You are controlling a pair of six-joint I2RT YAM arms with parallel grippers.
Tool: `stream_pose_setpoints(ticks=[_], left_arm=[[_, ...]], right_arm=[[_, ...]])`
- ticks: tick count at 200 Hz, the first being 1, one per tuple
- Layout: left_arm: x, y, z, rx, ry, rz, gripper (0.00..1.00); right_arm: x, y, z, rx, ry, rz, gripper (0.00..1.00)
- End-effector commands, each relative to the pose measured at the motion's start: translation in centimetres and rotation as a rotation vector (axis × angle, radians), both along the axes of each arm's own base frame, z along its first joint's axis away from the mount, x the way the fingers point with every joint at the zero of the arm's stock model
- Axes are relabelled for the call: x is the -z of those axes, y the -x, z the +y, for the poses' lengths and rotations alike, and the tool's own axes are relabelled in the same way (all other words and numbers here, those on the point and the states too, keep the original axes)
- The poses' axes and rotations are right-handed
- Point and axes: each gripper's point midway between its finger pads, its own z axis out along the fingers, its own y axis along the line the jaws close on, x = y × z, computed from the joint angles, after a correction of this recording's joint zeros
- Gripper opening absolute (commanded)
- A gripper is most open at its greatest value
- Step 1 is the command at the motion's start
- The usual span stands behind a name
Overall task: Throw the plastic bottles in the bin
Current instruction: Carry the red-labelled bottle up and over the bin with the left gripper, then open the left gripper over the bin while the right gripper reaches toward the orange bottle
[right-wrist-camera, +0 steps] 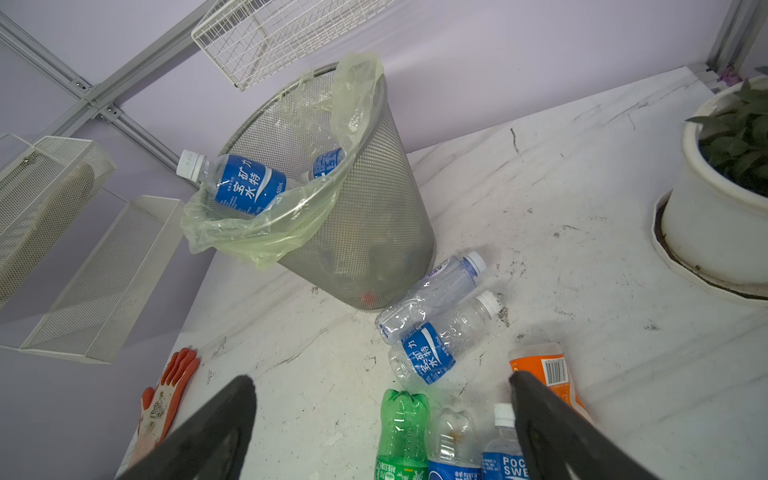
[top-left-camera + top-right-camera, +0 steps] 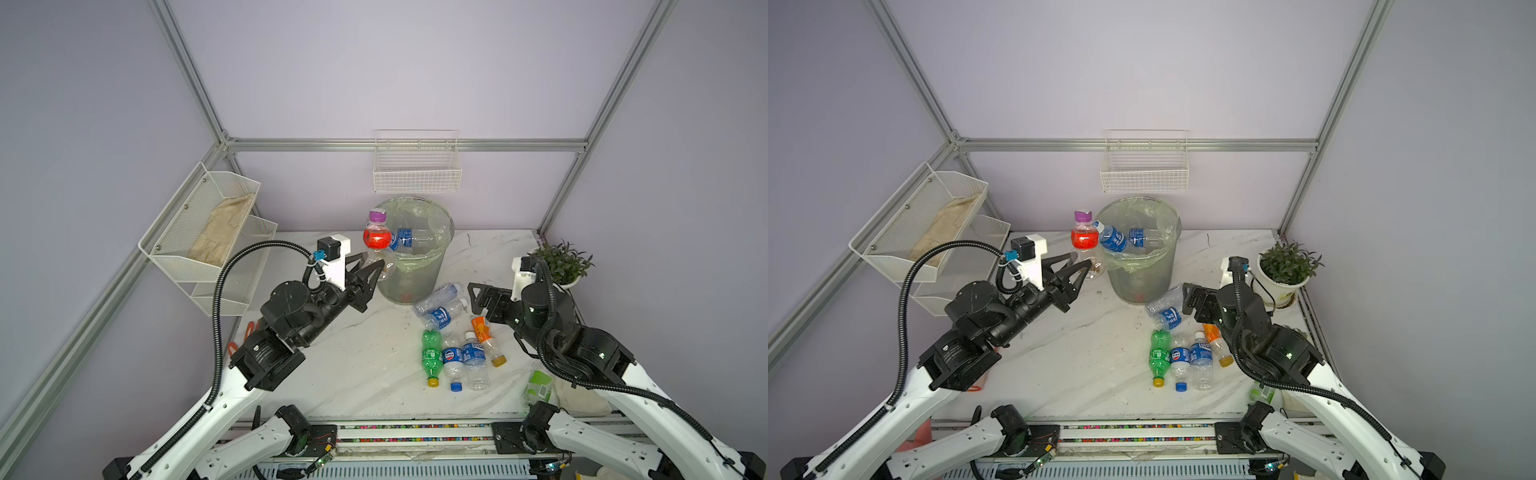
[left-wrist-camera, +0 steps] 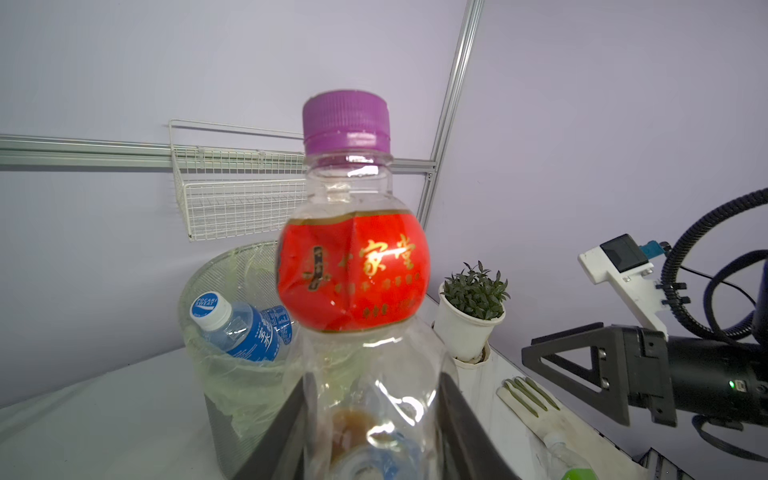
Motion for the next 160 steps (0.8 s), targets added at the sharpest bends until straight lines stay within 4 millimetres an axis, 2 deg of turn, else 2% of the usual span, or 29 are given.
stream_pose_setpoints(ticks=[1, 25, 43, 47, 52, 56, 62, 65, 69, 83, 98, 126, 137, 141, 160], left_arm=[[-8.0, 0.4, -0.3, 0.02, 0.09, -0.16, 0.32], [-8.5, -2.6, -3.0, 0.024, 0.053, -0.127, 0.32], [-7.4, -6.1, -5.3, 0.009, -0.012, -0.058, 0.37], [-7.2, -6.9, -5.8, 0.003, -0.026, -0.036, 0.42], [-6.7, -8.1, -6.2, -0.012, -0.044, 0.006, 0.54], [-5.5, -9.4, -6.8, -0.027, -0.067, 0.056, 0.68], [-4.5, -10.5, -7.4, -0.037, -0.1, 0.106, 0.95], [-4.1, -10.7, -7.8, -0.034, -0.121, 0.13, 1.0], [-4.1, -10.9, -8.2, -0.022, -0.116, 0.164, 1.0], [-4.6, -10.3, -9.2, 0.014, -0.126, 0.189, 1.0], [-5.8, -9.0, -9.1, 0.01, -0.108, 0.133, 1.0], [-8.0, -6.5, -7.5, 0.021, -0.043, 0.053, 1.0], [-7.8, -6.3, -7.2, 0.016, -0.044, 0.055, 1.0], [-9.1, -5.3, -6.2, 0.015, -0.022, 0.03, 1.0], [-9.5, -4.4, -5.4, 0.02, -0.009, 0.018, 1.0]], right_arm=[[0.4, 0.2, -1.0, 0.034, 0.016, 0.012, 0.97], [0.1, 0.4, -1.1, 0.034, 0.007, 0.006, 0.97], [0.1, 0.6, -1.1, 0.03, 0.002, 0.008, 0.97], [0.1, 0.6, -1.2, 0.032, 0.001, 0.008, 0.97], [0.1, 0.7, -1.3, 0.031, 0.001, 0.009, 0.97], [0.0, 0.8, -1.3, 0.031, -0.001, 0.009, 0.97], [-0.1, 0.9, -1.5, 0.034, -0.003, 0.009, 0.97], [-0.2, 1.0, -1.6, 0.035, -0.003, 0.008, 0.97], [-0.3, 1.1, -1.8, 0.037, -0.003, 0.006, 0.97], [-0.6, 1.6, -2.6, 0.053, -0.004, -0.002, 0.97], [-0.8, 2.1, -3.5, 0.069, -0.005, -0.013, 0.97], [-0.3, 2.2, -3.7, 0.076, -0.006, -0.015, 0.97], [0.0, 2.0, -3.4, 0.072, 0.004, -0.005, 0.97], [0.1, 1.9, -3.3, 0.071, 0.007, -0.001, 0.97], [0.6, 1.4, -2.6, 0.062, 0.022, 0.018, 0.97]])
